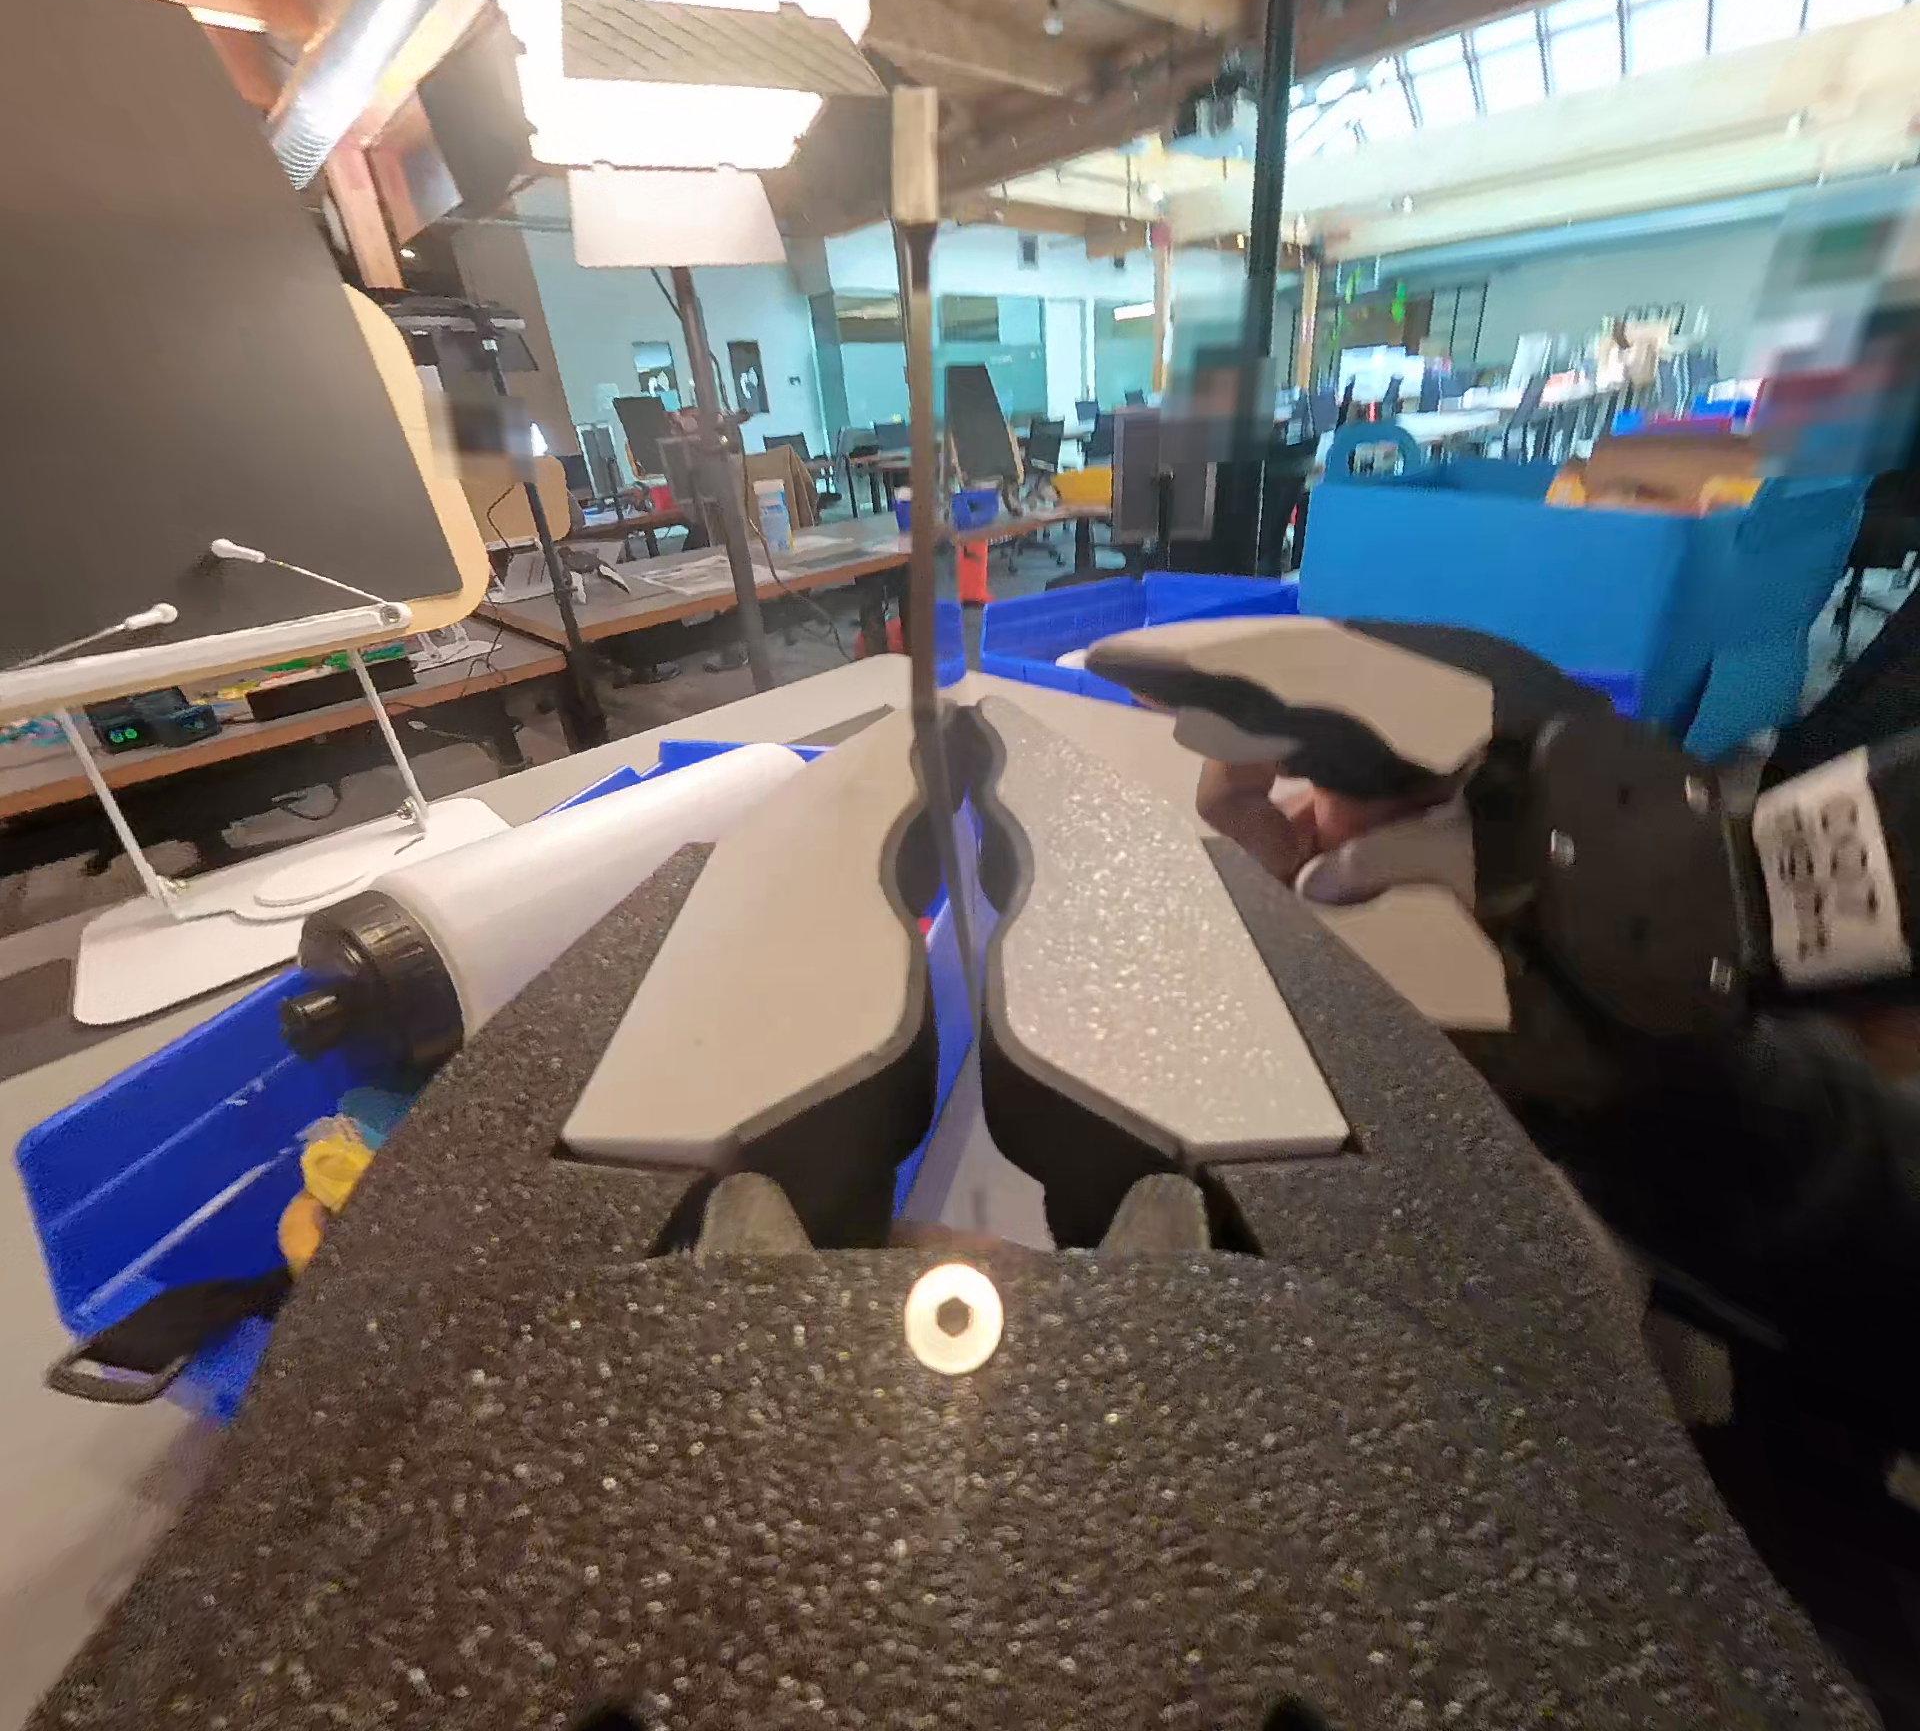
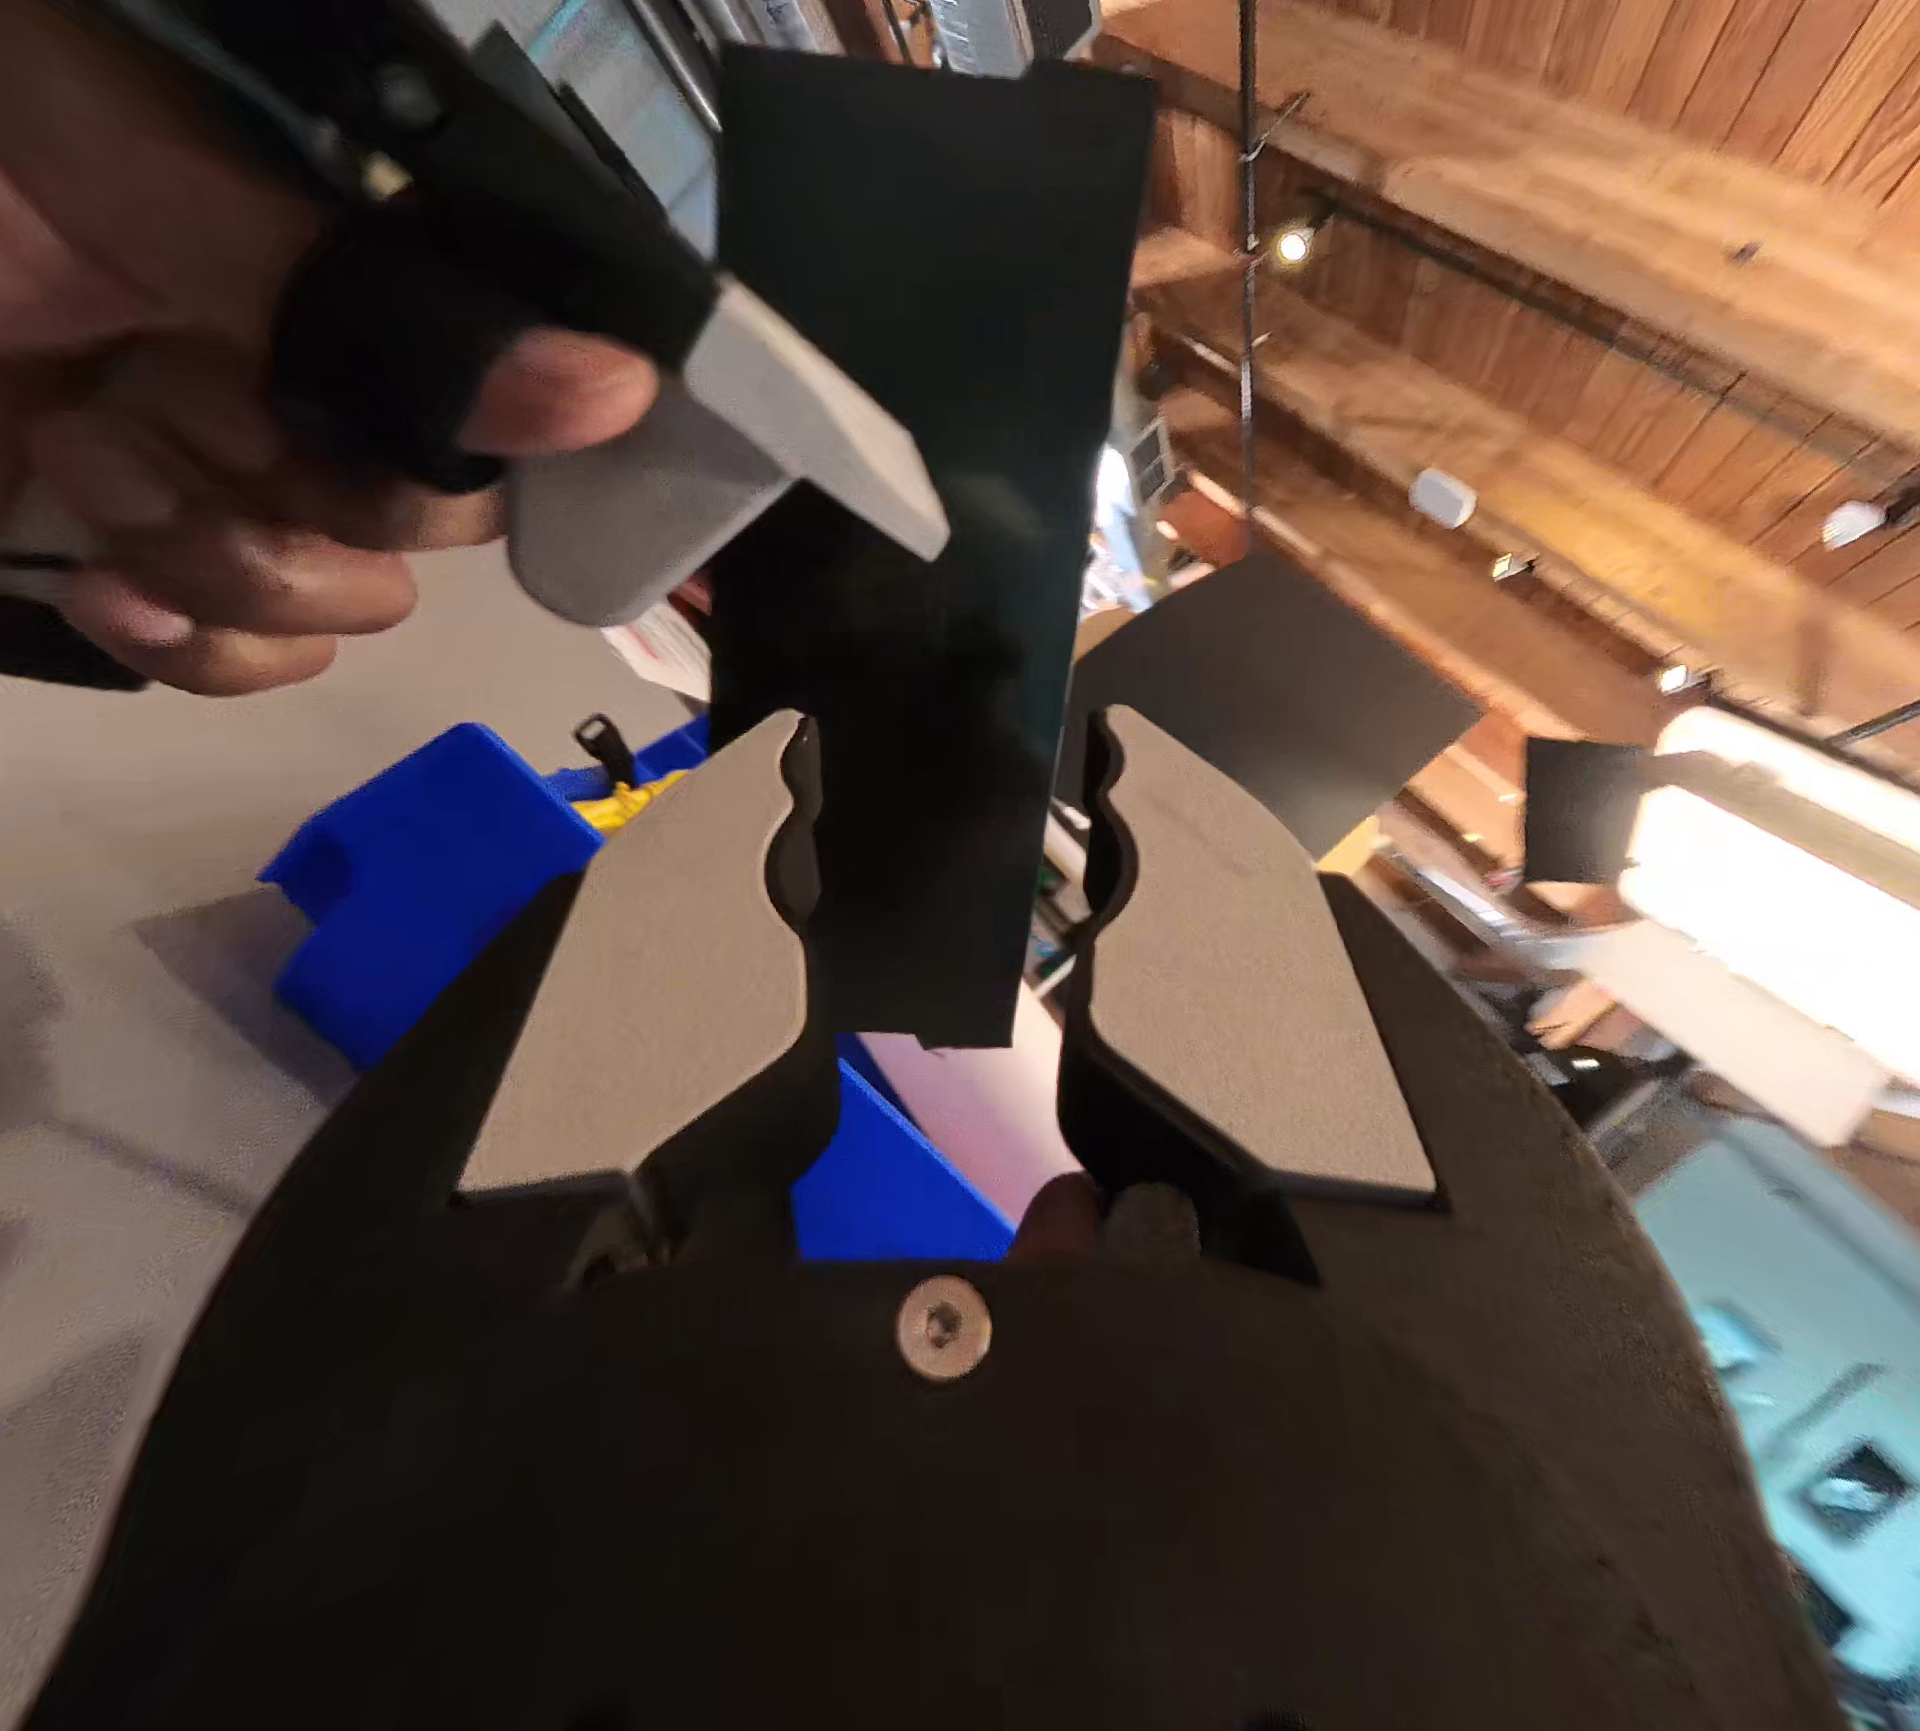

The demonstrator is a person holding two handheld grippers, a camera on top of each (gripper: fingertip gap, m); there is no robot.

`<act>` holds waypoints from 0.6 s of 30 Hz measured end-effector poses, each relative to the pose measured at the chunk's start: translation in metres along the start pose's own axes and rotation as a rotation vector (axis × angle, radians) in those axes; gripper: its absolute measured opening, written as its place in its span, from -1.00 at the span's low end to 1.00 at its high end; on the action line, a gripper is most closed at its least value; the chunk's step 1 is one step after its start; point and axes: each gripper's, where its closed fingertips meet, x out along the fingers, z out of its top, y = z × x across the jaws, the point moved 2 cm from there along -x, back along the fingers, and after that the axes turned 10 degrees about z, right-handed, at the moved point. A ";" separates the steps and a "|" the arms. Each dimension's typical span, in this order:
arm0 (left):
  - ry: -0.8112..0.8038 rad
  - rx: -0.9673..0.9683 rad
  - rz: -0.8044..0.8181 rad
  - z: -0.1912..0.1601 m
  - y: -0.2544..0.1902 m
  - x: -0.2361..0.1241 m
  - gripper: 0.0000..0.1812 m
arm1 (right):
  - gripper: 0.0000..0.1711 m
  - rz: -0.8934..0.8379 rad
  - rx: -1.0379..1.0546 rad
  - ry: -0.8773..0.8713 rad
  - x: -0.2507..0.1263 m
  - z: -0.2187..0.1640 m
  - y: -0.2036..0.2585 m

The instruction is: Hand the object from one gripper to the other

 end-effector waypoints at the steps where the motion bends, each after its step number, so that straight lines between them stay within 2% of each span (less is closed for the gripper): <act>1: -0.019 -0.043 0.011 0.003 0.002 -0.001 -0.99 | -0.38 -0.021 -0.056 0.019 0.002 0.001 0.004; 7: -0.092 -0.303 0.060 0.008 0.009 -0.004 -0.97 | -0.28 -0.135 -0.281 0.131 0.013 0.002 0.020; 12: -0.071 -0.478 0.031 -0.001 -0.002 -0.002 -0.96 | -0.41 -0.245 -0.455 0.294 0.016 -0.013 0.014; 14: -0.045 -0.527 0.008 -0.005 -0.006 0.000 -0.93 | -0.54 -0.263 -0.464 0.355 0.015 -0.024 0.008; 16: -0.012 -0.523 -0.037 -0.008 -0.011 0.004 -0.78 | -0.89 -0.337 -0.434 0.348 0.008 -0.022 -0.004; 18: 0.006 -0.469 -0.150 -0.004 -0.022 0.006 -0.63 | -0.99 -0.330 -0.320 0.310 0.004 -0.022 -0.012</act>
